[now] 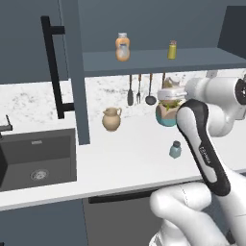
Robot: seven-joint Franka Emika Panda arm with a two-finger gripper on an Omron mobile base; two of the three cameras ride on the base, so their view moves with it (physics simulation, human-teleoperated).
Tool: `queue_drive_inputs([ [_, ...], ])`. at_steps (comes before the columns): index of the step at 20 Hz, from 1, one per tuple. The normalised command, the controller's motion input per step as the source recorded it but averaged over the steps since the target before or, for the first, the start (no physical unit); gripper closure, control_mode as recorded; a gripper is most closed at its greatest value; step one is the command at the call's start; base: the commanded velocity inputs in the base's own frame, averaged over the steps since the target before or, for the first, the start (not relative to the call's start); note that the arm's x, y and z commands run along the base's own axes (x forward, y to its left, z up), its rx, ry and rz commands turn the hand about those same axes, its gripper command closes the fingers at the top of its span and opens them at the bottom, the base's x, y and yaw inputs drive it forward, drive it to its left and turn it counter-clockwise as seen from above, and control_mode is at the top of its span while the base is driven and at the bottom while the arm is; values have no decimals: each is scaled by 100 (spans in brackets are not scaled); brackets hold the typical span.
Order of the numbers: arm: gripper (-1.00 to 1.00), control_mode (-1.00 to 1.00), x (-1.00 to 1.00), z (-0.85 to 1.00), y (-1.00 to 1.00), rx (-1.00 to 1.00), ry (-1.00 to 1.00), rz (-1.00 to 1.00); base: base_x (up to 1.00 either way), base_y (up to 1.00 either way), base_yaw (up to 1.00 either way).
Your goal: Put the shaker and condiment bottle from the counter next to their counterparts in the cabinet.
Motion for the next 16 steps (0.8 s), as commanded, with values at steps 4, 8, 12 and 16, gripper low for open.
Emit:
queue_drive_inputs([
  [4,100,-100,0,99,0,0,-1,9,0,0,0],
  [8,100,-100,0,100,0,0,0,4,0,0,0],
  [12,100,-100,-5,60,0,0,0,4,0,0,0],
  [16,100,-100,-6,0,18,-7,-4,2,0,0,0],
])
